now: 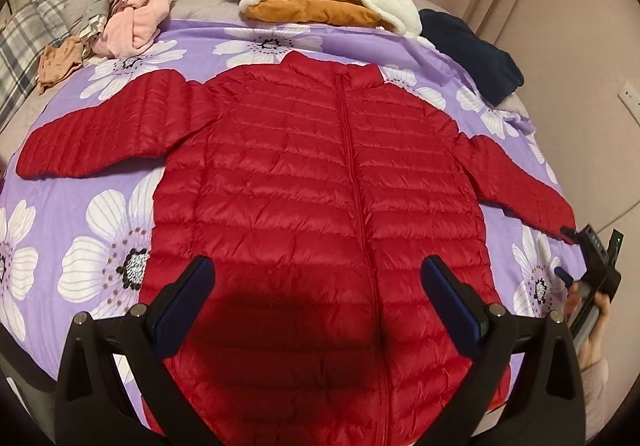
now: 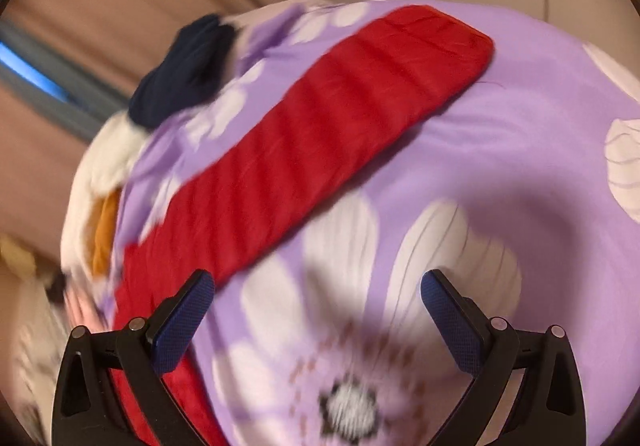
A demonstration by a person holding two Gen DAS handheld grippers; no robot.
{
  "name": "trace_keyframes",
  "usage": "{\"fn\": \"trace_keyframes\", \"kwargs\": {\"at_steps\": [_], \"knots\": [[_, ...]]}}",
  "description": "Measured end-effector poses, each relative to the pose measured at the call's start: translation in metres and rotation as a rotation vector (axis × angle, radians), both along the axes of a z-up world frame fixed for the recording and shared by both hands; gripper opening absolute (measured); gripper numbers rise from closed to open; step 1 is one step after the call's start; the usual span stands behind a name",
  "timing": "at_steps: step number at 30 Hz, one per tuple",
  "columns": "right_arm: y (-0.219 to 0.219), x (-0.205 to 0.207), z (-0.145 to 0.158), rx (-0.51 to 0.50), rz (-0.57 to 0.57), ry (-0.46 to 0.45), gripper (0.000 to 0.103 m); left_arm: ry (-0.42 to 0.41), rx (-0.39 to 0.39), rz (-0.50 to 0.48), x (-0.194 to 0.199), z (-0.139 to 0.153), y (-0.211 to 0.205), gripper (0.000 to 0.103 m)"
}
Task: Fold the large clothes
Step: 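Reach the right tool to the jacket sleeve cuff and grasp it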
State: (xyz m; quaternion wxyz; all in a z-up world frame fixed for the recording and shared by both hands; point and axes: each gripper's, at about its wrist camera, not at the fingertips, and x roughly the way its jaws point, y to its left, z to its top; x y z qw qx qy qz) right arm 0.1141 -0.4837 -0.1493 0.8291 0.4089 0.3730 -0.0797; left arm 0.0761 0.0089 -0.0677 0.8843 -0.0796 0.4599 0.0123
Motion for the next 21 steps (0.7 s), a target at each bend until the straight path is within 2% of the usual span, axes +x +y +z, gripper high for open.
{"fn": "trace_keyframes", "kwargs": {"at_steps": [10,11,13,15,16,18,19,21], "knots": [[-0.039,0.038,-0.006,0.091,-0.119,-0.146,0.102,0.03,0.027,-0.022,0.027,-0.005,-0.015,0.103],[-0.043,0.044,-0.006,0.106,-0.138,-0.159,0.098,0.03,0.031,-0.023,0.028,-0.005,-0.016,0.103],[-0.049,0.051,-0.006,0.123,-0.168,-0.172,0.08,0.031,0.041,-0.026,0.031,-0.005,-0.017,0.103],[-0.054,0.055,-0.008,0.12,-0.198,-0.136,0.053,0.032,0.048,-0.027,0.034,-0.006,-0.017,0.103],[-0.057,0.055,-0.01,0.124,-0.215,-0.124,0.048,0.032,0.05,-0.027,0.035,-0.007,-0.017,0.103],[-0.063,0.05,-0.012,0.135,-0.24,-0.112,0.031,0.035,0.049,-0.024,0.037,-0.007,-0.015,0.103],[-0.064,0.048,-0.012,0.13,-0.245,-0.108,0.027,0.034,0.048,-0.023,0.037,-0.007,-0.015,0.103],[-0.063,0.044,-0.005,0.084,-0.238,-0.1,0.014,0.028,0.041,-0.02,0.038,-0.006,-0.013,0.103]]}}
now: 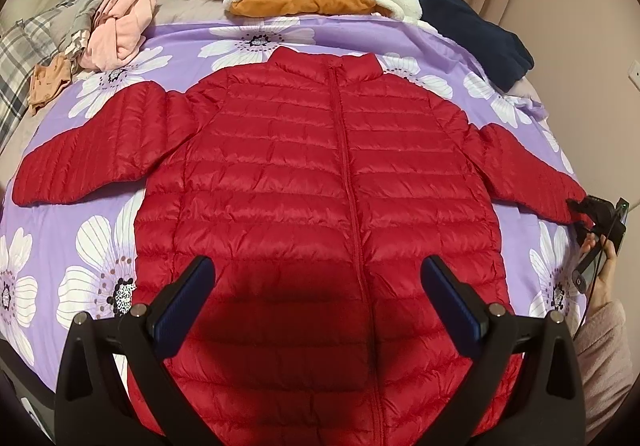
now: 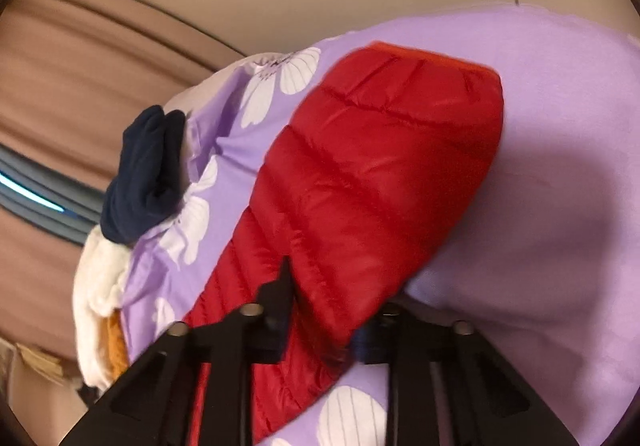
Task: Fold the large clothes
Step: 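Reach the right tool to the jacket sleeve cuff and grasp it, then carry the grasped sleeve across the jacket body with the right tool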
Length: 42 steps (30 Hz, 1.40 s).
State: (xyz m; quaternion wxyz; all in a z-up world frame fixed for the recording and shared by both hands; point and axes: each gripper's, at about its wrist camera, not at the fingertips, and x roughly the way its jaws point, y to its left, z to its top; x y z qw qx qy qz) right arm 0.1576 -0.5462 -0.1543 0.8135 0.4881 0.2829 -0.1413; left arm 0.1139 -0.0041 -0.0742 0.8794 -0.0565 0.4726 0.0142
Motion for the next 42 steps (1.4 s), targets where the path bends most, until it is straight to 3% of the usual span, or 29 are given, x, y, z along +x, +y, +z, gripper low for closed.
{"fn": "trace_keyframes", "kwargs": {"at_steps": [3,8,11,15,19,23,28,32,36,40,42], "knots": [[0.013,-0.004,0.03,-0.147,0.03,-0.003,0.01,-0.01,-0.013,0.007,0.001,0.002,0.006,0.103],[0.078,-0.006,0.121,-0.485,0.203,-0.123,0.01,-0.04,-0.076,0.046,0.005,0.007,0.028,0.103],[0.141,-0.01,0.164,-0.676,0.351,-0.208,0.01,-0.059,-0.177,0.077,0.012,0.013,0.053,0.103],[0.234,-0.017,0.188,-0.889,0.552,-0.288,0.01,-0.073,-0.361,0.104,0.025,0.02,0.084,0.103],[0.319,-0.026,0.178,-1.065,0.726,-0.351,0.01,-0.085,-0.547,0.074,0.044,0.021,0.105,0.103],[0.391,-0.026,0.152,-1.273,0.862,-0.352,0.01,-0.045,-0.671,0.025,0.066,0.016,0.115,0.103],[0.454,-0.034,0.102,-1.663,1.037,-0.338,0.01,0.003,-0.765,-0.024,0.096,0.006,0.124,0.103],[0.485,-0.042,0.07,-1.918,1.088,-0.343,0.009,0.07,-0.814,-0.066,0.121,-0.004,0.125,0.103],[0.495,-0.04,0.06,-1.966,1.143,-0.332,0.009,0.119,-0.86,-0.075,0.138,-0.017,0.12,0.103],[0.499,-0.035,0.061,-1.973,1.151,-0.327,0.009,0.151,-0.858,-0.055,0.145,-0.034,0.116,0.101],[0.498,-0.033,0.065,-1.962,1.146,-0.324,0.009,0.173,-0.881,-0.03,0.148,-0.046,0.117,0.084]]}}
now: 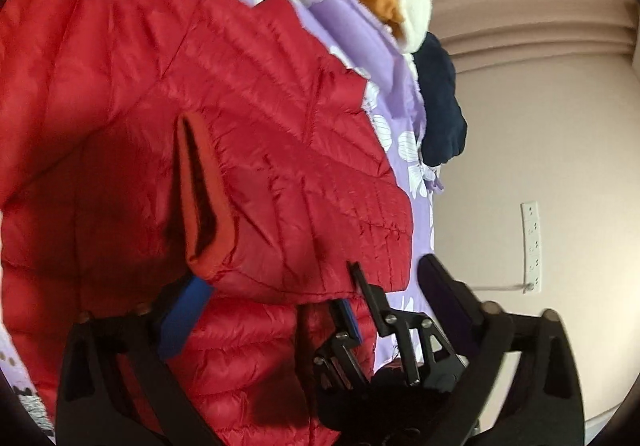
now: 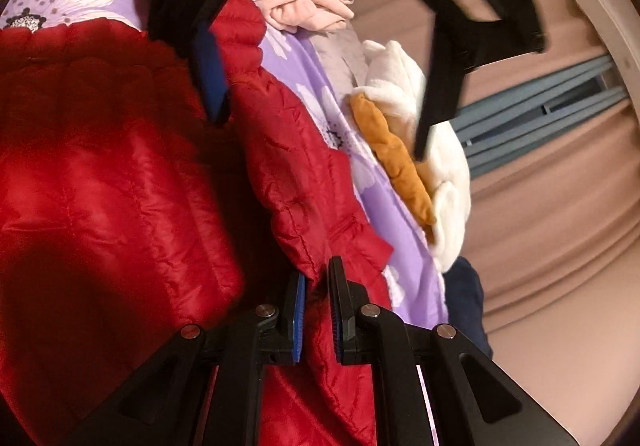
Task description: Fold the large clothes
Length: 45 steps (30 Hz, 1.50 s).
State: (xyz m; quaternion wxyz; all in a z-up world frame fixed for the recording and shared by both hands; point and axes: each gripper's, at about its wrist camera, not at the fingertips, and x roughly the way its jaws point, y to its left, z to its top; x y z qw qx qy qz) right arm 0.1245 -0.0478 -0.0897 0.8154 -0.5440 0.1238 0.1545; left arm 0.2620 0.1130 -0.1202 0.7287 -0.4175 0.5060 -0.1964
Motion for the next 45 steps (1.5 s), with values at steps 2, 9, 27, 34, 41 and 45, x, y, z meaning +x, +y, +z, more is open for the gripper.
{"fn": "trace_keyframes", "kwargs": {"at_steps": [2,9,27,34,41,45], "knots": [[0.001,0.003,-0.013,0.008,-0.005,0.003,0.01,0.016,0.013,0.019,0.001,-0.006,0.002,0.053],[-0.003,0.003,-0.01,0.106,-0.061,0.057,0.014,-0.087,0.211,0.12,0.004,0.02,0.008,0.011],[-0.148,0.065,0.032,0.968,-0.411,0.511,0.04,-0.074,0.336,0.258,-0.022,0.007,0.055,0.01],[-0.174,0.085,0.025,1.095,-0.553,0.502,0.039,-0.171,0.365,0.158,-0.005,0.03,0.01,0.013],[-0.184,0.093,0.001,1.113,-0.641,0.586,0.038,-0.008,0.446,0.113,0.02,-0.021,-0.007,0.011],[-0.185,0.095,-0.009,1.08,-0.68,0.627,0.038,0.032,0.376,0.141,0.013,-0.036,0.01,0.012]]}}
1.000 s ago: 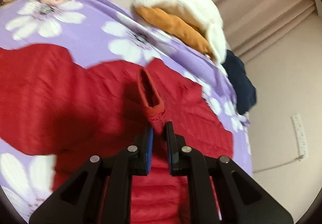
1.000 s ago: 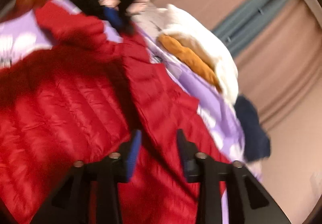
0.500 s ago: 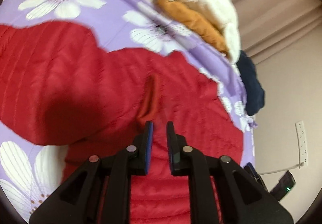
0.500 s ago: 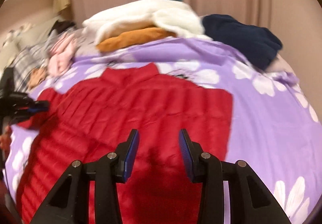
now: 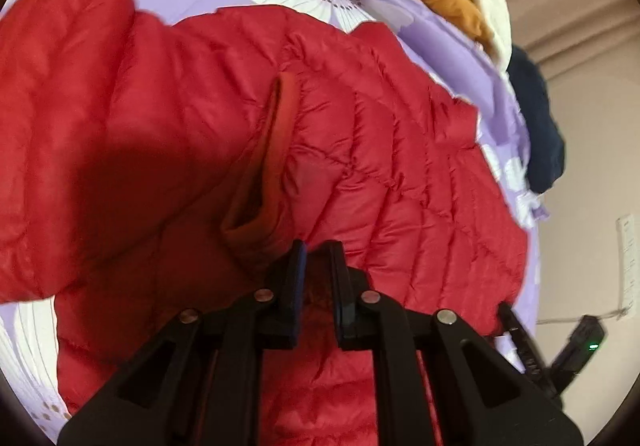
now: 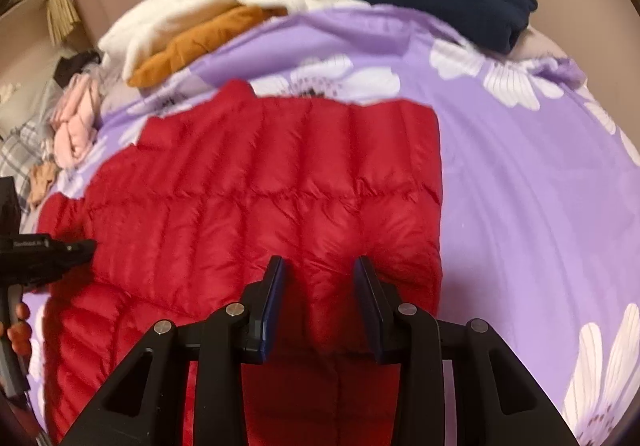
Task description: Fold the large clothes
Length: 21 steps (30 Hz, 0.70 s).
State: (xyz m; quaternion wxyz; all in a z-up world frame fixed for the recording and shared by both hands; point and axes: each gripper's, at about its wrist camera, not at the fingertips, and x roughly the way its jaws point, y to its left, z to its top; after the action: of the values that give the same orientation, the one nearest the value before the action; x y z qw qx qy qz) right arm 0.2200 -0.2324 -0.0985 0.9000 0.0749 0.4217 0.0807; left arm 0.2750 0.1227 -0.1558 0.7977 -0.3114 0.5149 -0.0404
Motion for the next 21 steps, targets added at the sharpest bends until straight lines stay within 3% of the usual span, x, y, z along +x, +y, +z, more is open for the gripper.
{"fn": "trace_keyframes", "kwargs": {"at_steps": [2,4,5,6,12,14,16,21], "knots": [[-0.002,-0.005,0.004,0.019,-0.001,-0.002,0.038,-0.021,-0.025,0.008,-0.011,0.008,0.009,0.019],[-0.004,-0.012,0.011,0.034,0.005,-0.015,0.038,-0.072,-0.025,0.04,-0.031,0.024,0.027,0.051],[-0.004,-0.017,0.015,0.035,0.01,-0.025,0.038,-0.099,-0.023,0.073,-0.043,0.032,0.036,0.074],[-0.004,-0.022,0.018,0.035,0.017,-0.035,0.038,-0.126,-0.032,0.107,-0.054,0.038,0.048,0.08],[-0.003,-0.053,0.027,0.026,0.043,-0.059,0.039,-0.2,-0.117,0.379,-0.129,0.047,0.16,0.08],[-0.001,-0.06,0.027,0.021,0.042,-0.057,0.039,-0.199,-0.122,0.474,-0.152,0.042,0.194,0.08],[0.001,-0.066,0.028,0.024,0.045,-0.057,0.039,-0.203,-0.174,0.583,-0.178,0.032,0.234,0.08],[0.006,-0.075,0.032,0.019,0.051,-0.058,0.039,-0.225,-0.246,0.757,-0.21,0.017,0.291,0.08]]}}
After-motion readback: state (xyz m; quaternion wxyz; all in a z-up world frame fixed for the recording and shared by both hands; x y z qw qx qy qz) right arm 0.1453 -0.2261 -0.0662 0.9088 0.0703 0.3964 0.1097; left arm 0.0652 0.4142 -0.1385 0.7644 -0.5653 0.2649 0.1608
